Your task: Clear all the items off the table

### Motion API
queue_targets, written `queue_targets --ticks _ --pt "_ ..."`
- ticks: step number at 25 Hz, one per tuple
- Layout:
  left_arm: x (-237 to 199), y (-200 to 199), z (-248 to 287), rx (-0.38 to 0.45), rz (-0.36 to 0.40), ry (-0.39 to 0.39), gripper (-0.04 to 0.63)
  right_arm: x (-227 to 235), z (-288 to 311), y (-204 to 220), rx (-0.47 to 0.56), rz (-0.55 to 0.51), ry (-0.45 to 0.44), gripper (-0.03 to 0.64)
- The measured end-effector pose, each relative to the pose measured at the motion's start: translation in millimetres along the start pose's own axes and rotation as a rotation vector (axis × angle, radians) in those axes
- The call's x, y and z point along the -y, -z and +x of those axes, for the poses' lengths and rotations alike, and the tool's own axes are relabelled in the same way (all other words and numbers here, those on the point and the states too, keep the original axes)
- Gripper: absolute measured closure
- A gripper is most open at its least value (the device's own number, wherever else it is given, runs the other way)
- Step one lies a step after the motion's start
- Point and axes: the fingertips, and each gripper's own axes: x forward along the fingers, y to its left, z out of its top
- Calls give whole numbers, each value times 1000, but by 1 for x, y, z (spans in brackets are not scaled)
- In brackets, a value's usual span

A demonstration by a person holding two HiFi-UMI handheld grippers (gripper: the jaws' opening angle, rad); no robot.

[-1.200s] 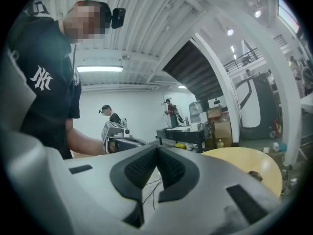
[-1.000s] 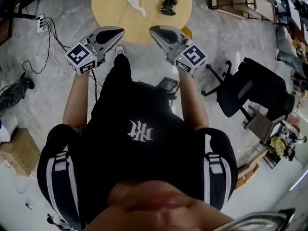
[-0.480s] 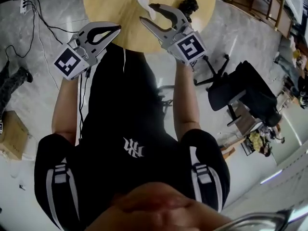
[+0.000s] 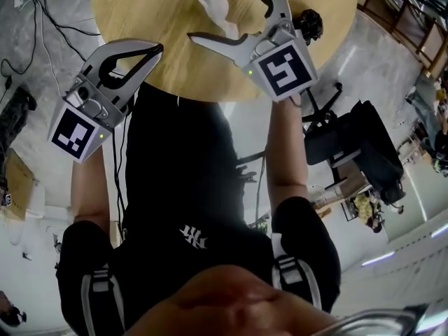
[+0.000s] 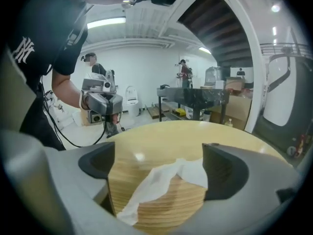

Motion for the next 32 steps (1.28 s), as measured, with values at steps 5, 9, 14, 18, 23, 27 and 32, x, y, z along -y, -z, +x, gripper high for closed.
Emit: queue_targets --ticks 5,9,14,18,23,27,32 --pt "-5 4 6 27 -7 -10 583 17 21 23 -120 -47 -38 38" --pt "11 16 14 2 -5 21 583 22 29 36 -156 -65 -38 38" --pt "15 18 14 14 -14 34 583 26 34 44 -186 -20 -32 111" --pt "17 17 16 24 -7 43 583 27 32 57 -244 -52 -6 208" --pt "18 15 14 19 -2 57 583 30 27 58 -245 -39 32 455" --pt "13 4 6 24 4 69 583 30 25 40 -214 -5 54 573" --pt "10 -2 7 18 25 93 583 23 14 10 -125 1 86 581"
